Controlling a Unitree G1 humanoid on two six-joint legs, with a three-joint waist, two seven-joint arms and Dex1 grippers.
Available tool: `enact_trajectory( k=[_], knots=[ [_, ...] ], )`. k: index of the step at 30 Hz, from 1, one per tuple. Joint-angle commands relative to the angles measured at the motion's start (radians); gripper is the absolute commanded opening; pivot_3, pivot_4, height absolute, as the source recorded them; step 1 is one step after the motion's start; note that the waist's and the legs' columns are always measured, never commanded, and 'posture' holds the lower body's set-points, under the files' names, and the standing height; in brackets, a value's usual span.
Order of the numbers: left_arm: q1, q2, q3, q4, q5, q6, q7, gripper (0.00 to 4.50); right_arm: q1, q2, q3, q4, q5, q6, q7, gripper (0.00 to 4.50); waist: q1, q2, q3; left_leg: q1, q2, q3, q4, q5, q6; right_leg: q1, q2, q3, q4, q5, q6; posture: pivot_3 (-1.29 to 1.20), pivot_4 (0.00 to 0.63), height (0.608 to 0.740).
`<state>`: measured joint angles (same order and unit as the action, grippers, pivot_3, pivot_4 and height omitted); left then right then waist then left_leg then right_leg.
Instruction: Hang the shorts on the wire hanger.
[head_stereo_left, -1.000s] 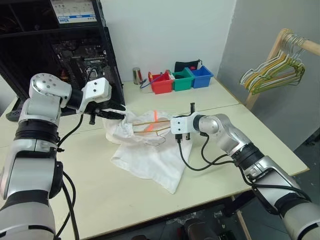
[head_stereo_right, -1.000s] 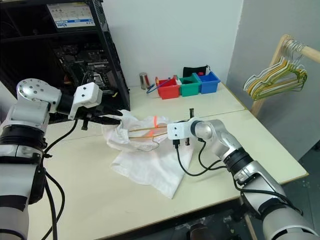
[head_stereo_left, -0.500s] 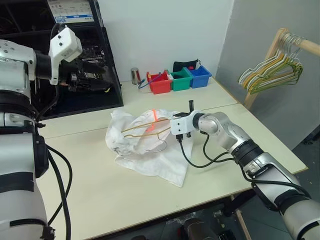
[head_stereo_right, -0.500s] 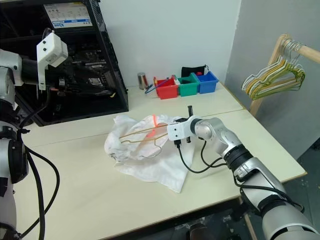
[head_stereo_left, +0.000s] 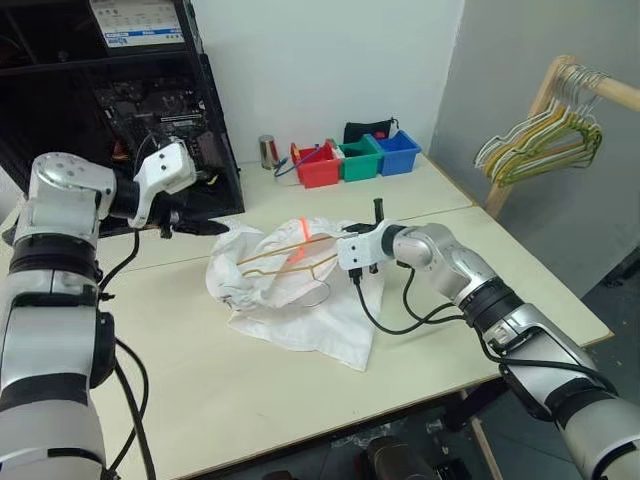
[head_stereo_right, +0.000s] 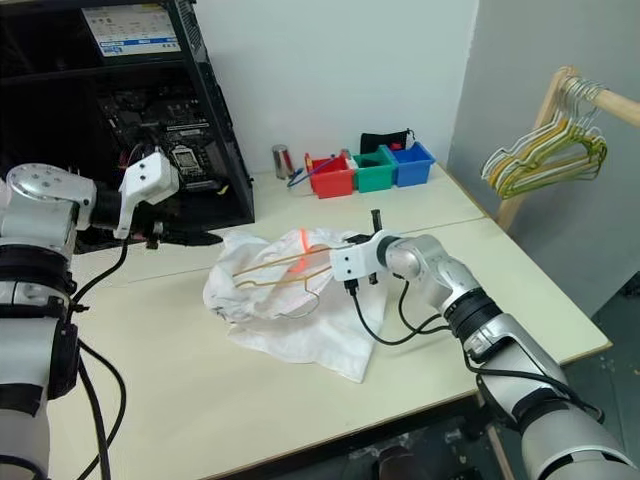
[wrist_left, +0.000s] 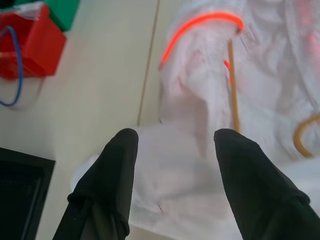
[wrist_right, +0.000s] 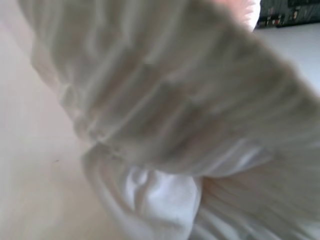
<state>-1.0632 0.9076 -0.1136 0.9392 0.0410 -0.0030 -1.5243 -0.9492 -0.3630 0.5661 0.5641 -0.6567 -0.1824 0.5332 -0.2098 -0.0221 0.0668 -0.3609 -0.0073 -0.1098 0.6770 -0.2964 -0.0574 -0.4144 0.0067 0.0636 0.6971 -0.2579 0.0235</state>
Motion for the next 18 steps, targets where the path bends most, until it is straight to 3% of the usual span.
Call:
enact_trajectory(
  k=[1,5,8,14,18],
  knots=[
    [0.008,0.075,0.019,-0.038,0.009,-0.014,0.003,2.62,-0.034,-0.008,-0.058,0.011,0.036,0.020,0.000,0.00,-0.007,0.000,0.000,0.000,0.000,0.000,0.000,0.000,0.000,0.000,0.000,0.000,0.000,0.000,0.000,-0.14,0.000,0.740],
    [0.046,0.120,0.021,-0.062,0.001,-0.028,-0.014,2.62,-0.040,-0.012,-0.069,0.033,0.047,0.025,0.010,0.00,-0.007,0.000,0.000,0.000,0.000,-0.001,0.000,0.000,0.000,0.000,0.000,0.000,0.000,0.000,0.000,-0.13,0.000,0.740],
    [0.076,0.121,0.048,-0.153,-0.058,0.064,-0.047,2.62,-0.042,-0.009,-0.071,0.046,0.051,0.025,0.015,0.00,-0.005,0.000,0.000,-0.001,0.000,0.000,0.000,0.000,0.000,0.000,0.000,-0.001,0.000,0.000,0.000,-0.12,0.000,0.740],
    [0.204,-0.021,0.122,-0.414,-0.138,0.180,0.169,2.62,-0.048,0.023,-0.059,0.057,0.055,0.023,0.013,0.00,0.012,0.000,0.000,0.000,0.001,-0.001,0.000,0.000,0.000,0.001,-0.004,0.001,0.000,0.000,0.000,-0.09,0.000,0.740],
    [0.297,-0.003,0.099,-0.606,-0.213,0.337,0.081,2.62,-0.041,0.027,-0.059,0.042,0.053,0.026,0.020,0.00,0.012,0.000,0.000,-0.001,0.000,-0.002,0.001,0.000,0.000,0.000,-0.006,0.002,0.001,0.000,0.000,-0.09,0.000,0.740]
  ],
)
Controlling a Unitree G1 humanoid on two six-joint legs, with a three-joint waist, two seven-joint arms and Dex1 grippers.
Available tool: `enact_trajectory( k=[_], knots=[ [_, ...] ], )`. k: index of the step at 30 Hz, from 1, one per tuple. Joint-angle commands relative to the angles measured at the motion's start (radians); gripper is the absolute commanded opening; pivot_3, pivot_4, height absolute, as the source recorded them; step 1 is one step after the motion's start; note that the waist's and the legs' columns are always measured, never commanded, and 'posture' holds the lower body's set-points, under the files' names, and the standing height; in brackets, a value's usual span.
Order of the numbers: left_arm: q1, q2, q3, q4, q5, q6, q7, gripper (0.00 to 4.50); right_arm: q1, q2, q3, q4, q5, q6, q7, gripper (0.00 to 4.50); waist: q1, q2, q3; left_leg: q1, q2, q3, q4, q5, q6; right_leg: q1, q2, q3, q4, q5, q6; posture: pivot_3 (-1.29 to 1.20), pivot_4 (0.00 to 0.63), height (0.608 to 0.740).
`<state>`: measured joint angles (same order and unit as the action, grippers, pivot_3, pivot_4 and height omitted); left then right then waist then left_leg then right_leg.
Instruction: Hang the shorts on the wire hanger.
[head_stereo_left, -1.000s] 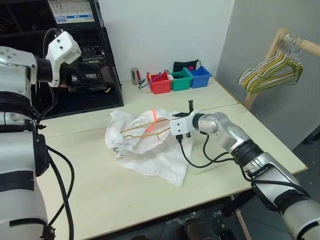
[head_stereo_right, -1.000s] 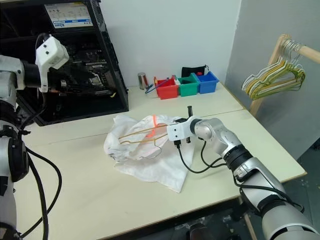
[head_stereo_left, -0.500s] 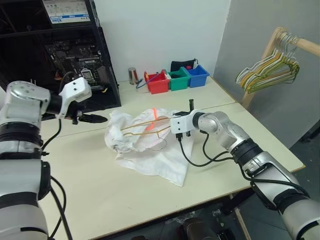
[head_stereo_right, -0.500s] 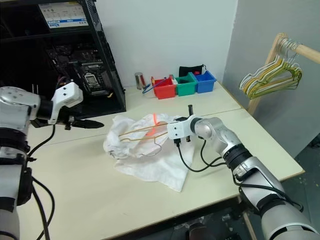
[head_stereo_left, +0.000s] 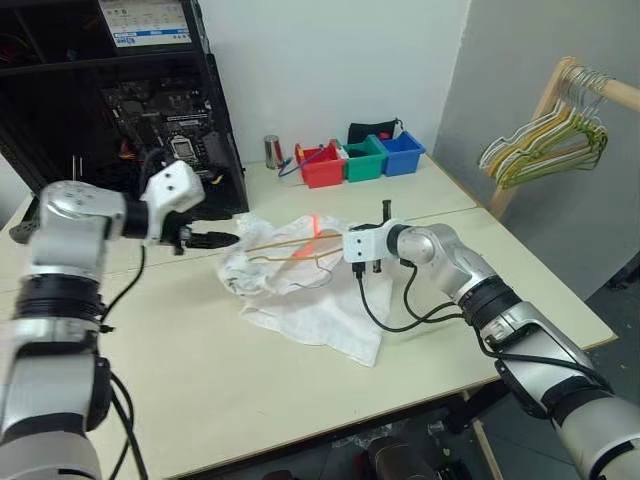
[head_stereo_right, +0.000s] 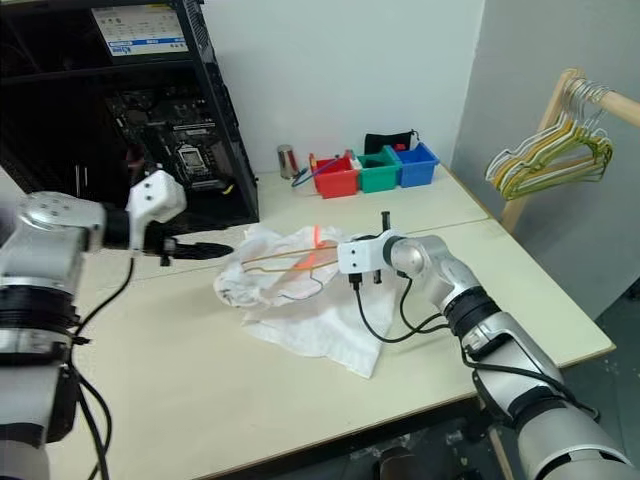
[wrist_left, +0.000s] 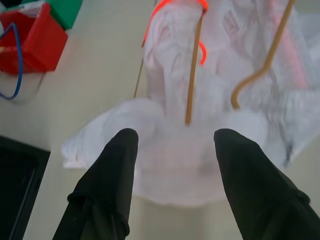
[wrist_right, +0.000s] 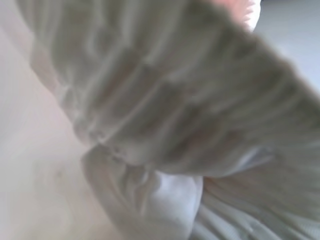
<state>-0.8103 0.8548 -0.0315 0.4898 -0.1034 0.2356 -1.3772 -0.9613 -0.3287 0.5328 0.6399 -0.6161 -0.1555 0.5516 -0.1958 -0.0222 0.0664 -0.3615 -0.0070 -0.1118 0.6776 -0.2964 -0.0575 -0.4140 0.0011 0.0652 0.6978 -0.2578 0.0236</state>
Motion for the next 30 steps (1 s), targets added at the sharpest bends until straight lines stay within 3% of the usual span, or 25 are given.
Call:
enact_trajectory(
  k=[1,7,14,19,26,30],
  knots=[
    [0.068,0.069,0.007,-0.184,-0.073,0.106,-0.091,2.62,-0.029,-0.008,-0.026,-0.034,0.013,0.000,0.002,0.00,-0.005,0.000,0.000,0.000,0.000,0.000,0.000,0.000,0.000,0.000,0.000,0.000,0.000,0.000,0.000,-0.09,0.000,0.740],
    [0.096,0.125,-0.012,-0.224,-0.083,0.120,-0.154,2.62,-0.024,-0.015,-0.026,-0.036,0.013,0.003,0.005,0.00,-0.003,0.000,0.000,0.001,-0.001,0.001,-0.001,0.000,0.000,0.000,0.001,-0.001,0.000,0.000,0.000,-0.11,0.000,0.740],
    [0.083,0.075,-0.079,-0.146,0.007,-0.052,-0.099,2.62,-0.025,-0.010,-0.031,-0.055,0.019,0.020,0.012,0.00,0.004,0.000,0.000,0.003,-0.001,0.002,0.000,0.000,0.000,0.004,0.004,-0.002,-0.001,0.000,0.000,-0.12,0.000,0.740],
    [0.059,0.059,-0.103,-0.082,0.036,-0.124,-0.088,1.78,-0.027,-0.010,-0.033,-0.063,0.022,0.026,0.018,0.00,-0.001,0.000,0.000,0.003,-0.001,0.002,0.000,0.000,0.000,0.004,0.004,-0.001,-0.001,0.000,0.000,-0.12,0.000,0.740],
    [0.031,0.053,-0.112,0.001,0.064,-0.206,-0.085,0.18,-0.026,-0.013,-0.035,-0.073,0.027,0.035,0.022,0.00,-0.001,0.000,0.000,0.003,-0.001,0.002,-0.001,0.000,0.000,0.003,0.004,-0.001,-0.001,0.000,0.000,-0.13,0.000,0.740],
    [0.006,0.061,-0.100,0.036,0.062,-0.211,-0.088,0.00,-0.020,-0.019,-0.040,-0.073,0.030,0.039,0.023,0.00,-0.001,0.000,0.000,0.003,-0.001,0.002,-0.001,0.000,0.000,0.004,0.004,-0.001,-0.001,0.000,0.000,-0.13,0.000,0.740]
  ],
)
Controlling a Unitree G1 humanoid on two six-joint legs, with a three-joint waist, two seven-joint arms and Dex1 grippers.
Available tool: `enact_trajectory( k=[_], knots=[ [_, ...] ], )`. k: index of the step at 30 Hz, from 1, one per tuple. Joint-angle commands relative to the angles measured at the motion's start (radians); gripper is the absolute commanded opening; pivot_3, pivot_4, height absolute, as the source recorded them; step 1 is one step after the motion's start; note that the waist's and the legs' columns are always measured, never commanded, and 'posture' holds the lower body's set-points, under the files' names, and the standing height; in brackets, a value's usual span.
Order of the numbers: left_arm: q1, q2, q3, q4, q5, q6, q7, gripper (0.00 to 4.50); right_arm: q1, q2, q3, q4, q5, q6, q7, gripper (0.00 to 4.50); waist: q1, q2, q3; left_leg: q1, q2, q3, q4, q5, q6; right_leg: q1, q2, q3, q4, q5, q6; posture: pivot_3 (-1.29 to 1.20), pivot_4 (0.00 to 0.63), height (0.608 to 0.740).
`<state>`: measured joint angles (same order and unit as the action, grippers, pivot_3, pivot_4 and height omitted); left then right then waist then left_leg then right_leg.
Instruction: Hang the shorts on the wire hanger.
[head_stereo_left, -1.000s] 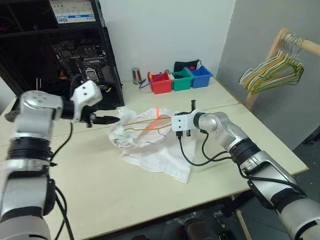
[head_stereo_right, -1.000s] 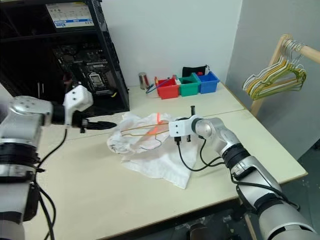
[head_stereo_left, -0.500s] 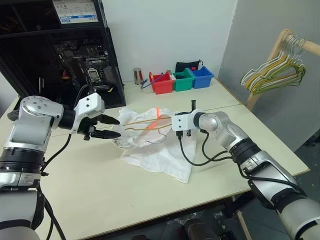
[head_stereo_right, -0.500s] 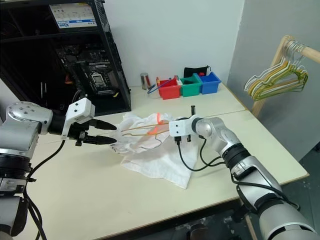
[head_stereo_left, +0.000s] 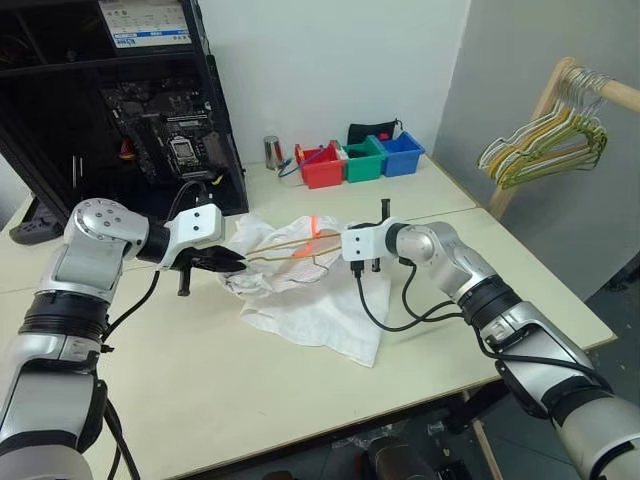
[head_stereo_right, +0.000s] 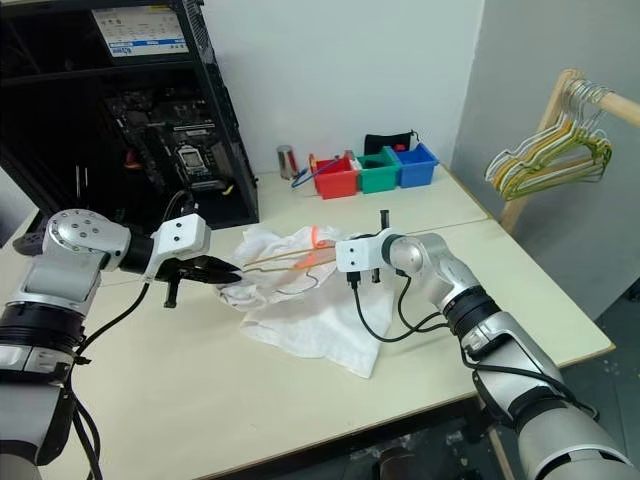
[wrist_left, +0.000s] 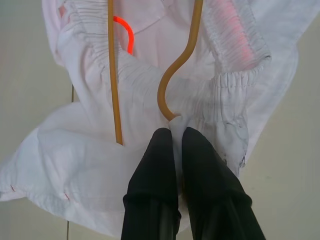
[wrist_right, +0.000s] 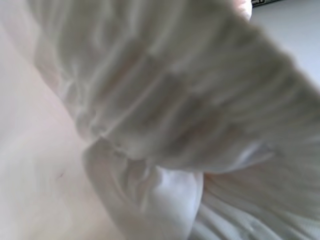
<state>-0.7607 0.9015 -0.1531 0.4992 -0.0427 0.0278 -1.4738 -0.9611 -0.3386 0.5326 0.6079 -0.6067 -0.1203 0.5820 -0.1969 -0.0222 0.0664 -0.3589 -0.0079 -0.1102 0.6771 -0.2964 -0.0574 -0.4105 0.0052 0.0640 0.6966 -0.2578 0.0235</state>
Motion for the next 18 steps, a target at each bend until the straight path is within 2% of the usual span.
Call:
enact_trajectory(
  k=[1,9,18],
  knots=[
    [-0.049,0.017,0.024,0.039,0.003,-0.012,0.010,0.00,-0.020,-0.011,-0.040,-0.039,0.020,0.004,-0.008,0.00,0.000,0.000,0.000,0.000,0.000,0.000,0.000,0.000,0.000,0.000,0.000,0.000,0.000,0.000,0.000,-0.13,0.000,0.740],
    [-0.073,0.070,0.047,0.099,0.005,-0.004,0.018,0.00,-0.019,-0.014,-0.072,-0.012,0.071,0.042,0.016,0.00,-0.001,0.000,0.000,0.000,0.000,0.000,0.000,0.000,0.000,0.000,0.000,0.000,0.000,0.000,0.000,-0.13,0.000,0.740],
    [-0.072,0.126,0.043,0.203,0.031,-0.070,0.056,0.00,0.009,-0.026,-0.101,-0.052,0.187,0.095,0.112,0.00,0.000,0.000,0.000,0.000,0.000,-0.001,0.000,0.000,0.000,0.000,0.000,-0.001,0.000,0.000,0.000,-0.12,0.000,0.740]
  ],
)
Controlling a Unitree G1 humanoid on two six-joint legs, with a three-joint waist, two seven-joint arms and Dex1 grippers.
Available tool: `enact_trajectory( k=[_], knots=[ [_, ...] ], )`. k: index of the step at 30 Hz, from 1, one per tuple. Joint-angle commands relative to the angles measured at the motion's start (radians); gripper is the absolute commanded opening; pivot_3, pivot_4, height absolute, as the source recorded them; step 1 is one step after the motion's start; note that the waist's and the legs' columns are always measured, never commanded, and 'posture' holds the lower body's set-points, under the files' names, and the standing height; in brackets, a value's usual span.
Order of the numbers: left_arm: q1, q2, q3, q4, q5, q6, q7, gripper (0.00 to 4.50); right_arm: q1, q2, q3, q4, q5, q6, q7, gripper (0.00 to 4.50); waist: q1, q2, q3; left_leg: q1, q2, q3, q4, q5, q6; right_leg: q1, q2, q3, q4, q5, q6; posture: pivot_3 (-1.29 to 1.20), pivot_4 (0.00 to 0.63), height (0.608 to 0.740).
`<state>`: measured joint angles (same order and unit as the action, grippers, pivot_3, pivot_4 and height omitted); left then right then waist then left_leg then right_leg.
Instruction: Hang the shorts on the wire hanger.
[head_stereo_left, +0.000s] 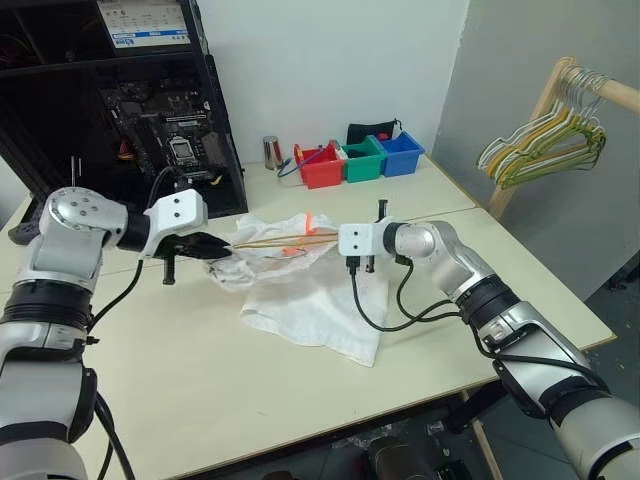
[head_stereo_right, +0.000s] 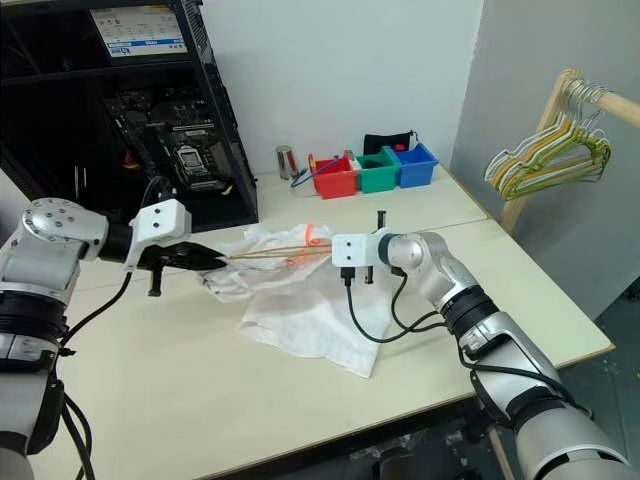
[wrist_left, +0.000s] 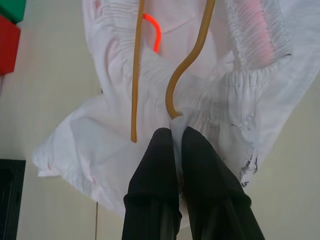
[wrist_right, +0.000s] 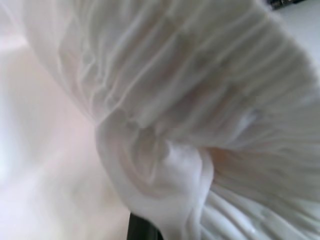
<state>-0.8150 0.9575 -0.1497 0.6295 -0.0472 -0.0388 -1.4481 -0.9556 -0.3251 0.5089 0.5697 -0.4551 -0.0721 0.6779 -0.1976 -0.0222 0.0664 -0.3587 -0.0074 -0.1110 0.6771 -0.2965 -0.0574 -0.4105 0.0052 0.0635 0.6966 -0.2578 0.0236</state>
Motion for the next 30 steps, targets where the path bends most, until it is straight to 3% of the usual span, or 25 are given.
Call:
enact_trajectory(
  k=[1,8,17,25,27,30],
  knots=[
    [-0.022,0.071,0.038,0.081,0.036,-0.008,0.031,0.00,0.004,-0.042,-0.076,-0.018,0.039,0.048,0.020,0.00,0.001,0.000,0.000,0.000,0.000,0.000,0.000,0.000,0.000,0.000,0.000,0.000,0.000,0.000,0.000,-0.12,0.000,0.740],
    [-0.054,0.016,0.047,0.079,0.004,-0.019,0.067,0.00,0.013,-0.051,-0.062,-0.045,0.049,0.042,0.027,0.00,0.003,0.000,0.000,0.000,0.000,0.000,0.000,0.000,0.000,0.000,0.000,-0.001,0.000,0.000,0.000,-0.12,0.000,0.740],
    [-0.020,-0.018,0.051,-0.109,-0.063,0.053,0.033,0.00,0.011,-0.041,-0.031,-0.045,0.023,0.030,0.008,0.00,0.002,0.000,0.000,0.000,0.000,0.000,0.000,0.000,0.000,0.000,0.000,0.000,0.000,0.000,0.000,-0.11,0.000,0.740],
    [-0.010,-0.027,0.064,-0.160,-0.073,0.079,0.036,0.00,0.009,-0.031,-0.033,-0.040,0.014,0.028,-0.002,0.00,0.002,0.000,0.000,0.000,0.000,0.000,0.000,0.000,0.000,0.000,0.000,-0.001,0.000,0.000,0.000,-0.11,0.000,0.740],
    [-0.008,-0.025,0.067,-0.159,-0.079,0.090,0.022,0.64,0.006,-0.030,-0.036,-0.035,0.013,0.029,-0.004,0.00,0.002,0.000,0.000,0.000,0.000,0.000,0.000,0.000,0.000,0.000,0.000,-0.001,0.000,0.000,0.000,-0.11,0.000,0.740],
    [-0.006,-0.017,0.070,-0.155,-0.088,0.113,0.001,1.21,0.007,-0.029,-0.041,-0.034,0.012,0.030,-0.001,0.00,0.002,0.000,0.000,0.000,0.000,0.001,0.000,0.000,0.000,0.000,0.000,-0.001,0.000,0.000,0.000,-0.11,0.000,0.740]
  ],
)
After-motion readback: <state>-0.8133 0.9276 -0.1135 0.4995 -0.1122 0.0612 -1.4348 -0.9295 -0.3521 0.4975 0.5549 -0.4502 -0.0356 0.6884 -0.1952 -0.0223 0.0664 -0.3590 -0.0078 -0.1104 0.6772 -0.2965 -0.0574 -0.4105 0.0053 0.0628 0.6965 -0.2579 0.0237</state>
